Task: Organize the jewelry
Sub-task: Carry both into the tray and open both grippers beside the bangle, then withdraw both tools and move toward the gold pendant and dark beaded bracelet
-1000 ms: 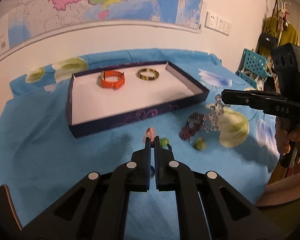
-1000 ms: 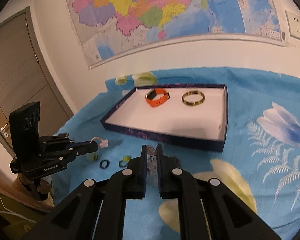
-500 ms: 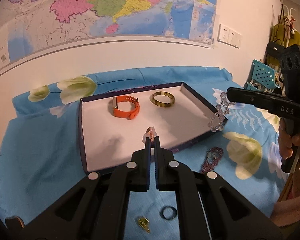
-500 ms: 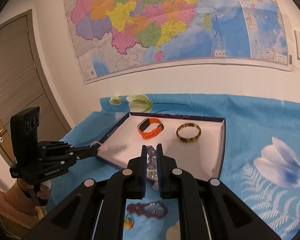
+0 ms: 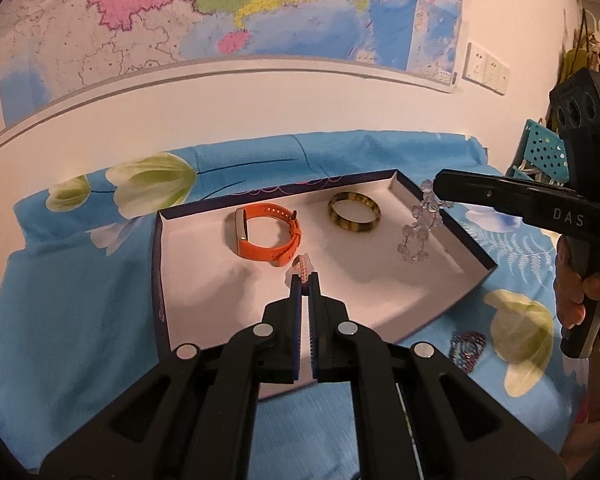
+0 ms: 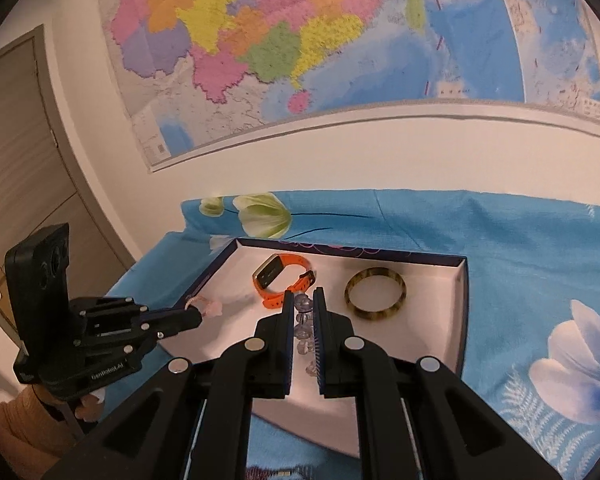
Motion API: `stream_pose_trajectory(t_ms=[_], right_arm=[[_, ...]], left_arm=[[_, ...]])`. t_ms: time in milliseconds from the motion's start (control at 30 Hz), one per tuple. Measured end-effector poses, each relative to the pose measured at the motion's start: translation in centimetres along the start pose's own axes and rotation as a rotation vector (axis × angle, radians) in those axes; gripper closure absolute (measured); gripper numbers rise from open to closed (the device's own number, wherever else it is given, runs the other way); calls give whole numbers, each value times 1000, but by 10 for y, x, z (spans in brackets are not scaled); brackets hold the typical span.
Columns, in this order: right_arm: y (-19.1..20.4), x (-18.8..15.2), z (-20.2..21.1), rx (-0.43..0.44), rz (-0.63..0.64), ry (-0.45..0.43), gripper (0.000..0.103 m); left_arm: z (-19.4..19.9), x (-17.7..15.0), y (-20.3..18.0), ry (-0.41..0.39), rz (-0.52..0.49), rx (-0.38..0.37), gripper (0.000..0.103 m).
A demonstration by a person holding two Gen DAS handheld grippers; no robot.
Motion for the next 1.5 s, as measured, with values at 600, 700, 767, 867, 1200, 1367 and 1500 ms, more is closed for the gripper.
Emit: stream_pose_trajectory(t_ms=[600,700,767,867,1200,1367,1500], right_arm=[[-33,-7,-46,-39,-59,102,95],[-35,-10,-48,-62,-50,122,95],[-38,-12,-50,-78,-53,133,95],[-43,-15,-52,-101,-57,149,95],[-51,-17,-45,-160,-78,136,87],[-42,-17,-31,-177,-48,106,77],[-30,-17,-18,-161,-23,83,73]], left_arm=[[-47,4,5,98,4,16,99],[-53,2,7,122,15,18,99],[-56,1,8,132,23,17,99],[-61,0,10,154,36,10,99],[-71,2,10,171,46,5,97],[-69,3,13,167,55,27,89],[-56,6,16,132,60,66,72]])
Point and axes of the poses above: each gripper's, at about its wrist camera, not at the fingertips, and z roughly against the way its jaws point, y to its left, x to its top, the point moved 3 cm from there along -z, roughly the way its jaws point, and after that the axes turned 6 degrees about x, right-handed, at the moved point
